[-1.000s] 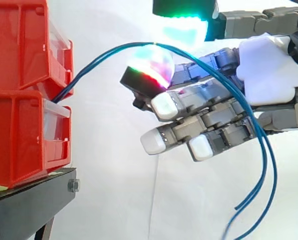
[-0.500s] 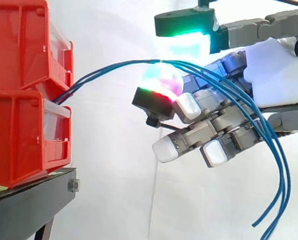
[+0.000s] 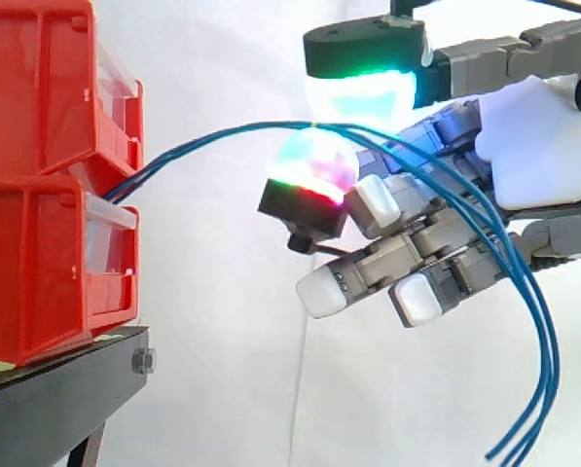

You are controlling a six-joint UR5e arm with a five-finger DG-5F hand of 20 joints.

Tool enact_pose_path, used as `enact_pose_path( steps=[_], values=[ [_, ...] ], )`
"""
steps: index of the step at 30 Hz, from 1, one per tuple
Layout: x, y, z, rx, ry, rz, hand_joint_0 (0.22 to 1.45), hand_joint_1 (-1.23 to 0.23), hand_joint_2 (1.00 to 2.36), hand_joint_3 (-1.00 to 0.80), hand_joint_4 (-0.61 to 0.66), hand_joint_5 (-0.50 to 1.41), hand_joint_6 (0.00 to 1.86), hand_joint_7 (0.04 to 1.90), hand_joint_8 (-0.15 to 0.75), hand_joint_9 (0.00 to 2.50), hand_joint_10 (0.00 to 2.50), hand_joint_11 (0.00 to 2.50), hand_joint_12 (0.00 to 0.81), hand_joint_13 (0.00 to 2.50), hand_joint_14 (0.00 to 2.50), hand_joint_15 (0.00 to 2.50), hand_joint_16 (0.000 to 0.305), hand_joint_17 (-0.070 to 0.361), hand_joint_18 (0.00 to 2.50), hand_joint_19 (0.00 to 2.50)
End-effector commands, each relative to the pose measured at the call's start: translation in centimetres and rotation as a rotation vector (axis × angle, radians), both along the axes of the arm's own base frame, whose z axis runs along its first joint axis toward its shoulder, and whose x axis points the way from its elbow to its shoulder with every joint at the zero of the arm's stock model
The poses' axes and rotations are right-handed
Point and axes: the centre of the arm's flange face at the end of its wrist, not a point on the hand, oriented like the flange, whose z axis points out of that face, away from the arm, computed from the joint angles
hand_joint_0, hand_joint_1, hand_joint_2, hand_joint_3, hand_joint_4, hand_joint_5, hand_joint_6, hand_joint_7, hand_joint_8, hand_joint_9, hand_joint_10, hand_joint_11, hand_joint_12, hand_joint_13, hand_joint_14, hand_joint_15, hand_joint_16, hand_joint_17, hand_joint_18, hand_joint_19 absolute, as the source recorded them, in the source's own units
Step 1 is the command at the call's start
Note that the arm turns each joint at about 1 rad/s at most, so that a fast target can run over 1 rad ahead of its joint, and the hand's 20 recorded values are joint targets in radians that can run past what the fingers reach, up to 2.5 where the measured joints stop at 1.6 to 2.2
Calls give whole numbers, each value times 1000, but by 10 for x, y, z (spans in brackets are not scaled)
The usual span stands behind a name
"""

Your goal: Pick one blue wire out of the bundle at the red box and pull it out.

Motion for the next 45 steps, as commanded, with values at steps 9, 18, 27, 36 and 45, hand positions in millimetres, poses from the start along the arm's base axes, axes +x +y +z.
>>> enact_pose_path(
  steps=[9,18,27,36,45],
  values=[
    [0,0,0,0,0,0,546,-591,1016,-140,291,-165,830,1064,401,926,16,606,503,680,11,342,70,157,823,545],
    [0,0,1,4,-5,0,522,-432,1015,-289,233,-115,748,1193,397,951,14,570,481,649,11,356,66,148,753,591],
    [0,-1,1,5,-3,-2,473,-482,1008,-397,238,-127,792,1147,415,985,14,613,506,674,11,361,71,160,802,573],
    [0,-1,1,2,-2,-2,520,-734,1009,-383,250,-161,858,1146,398,950,19,693,491,655,13,355,66,148,780,567],
    [0,-2,1,6,-3,-2,584,-772,1017,-227,206,-162,870,1140,385,937,19,700,474,640,13,354,63,141,756,558]
  ],
)
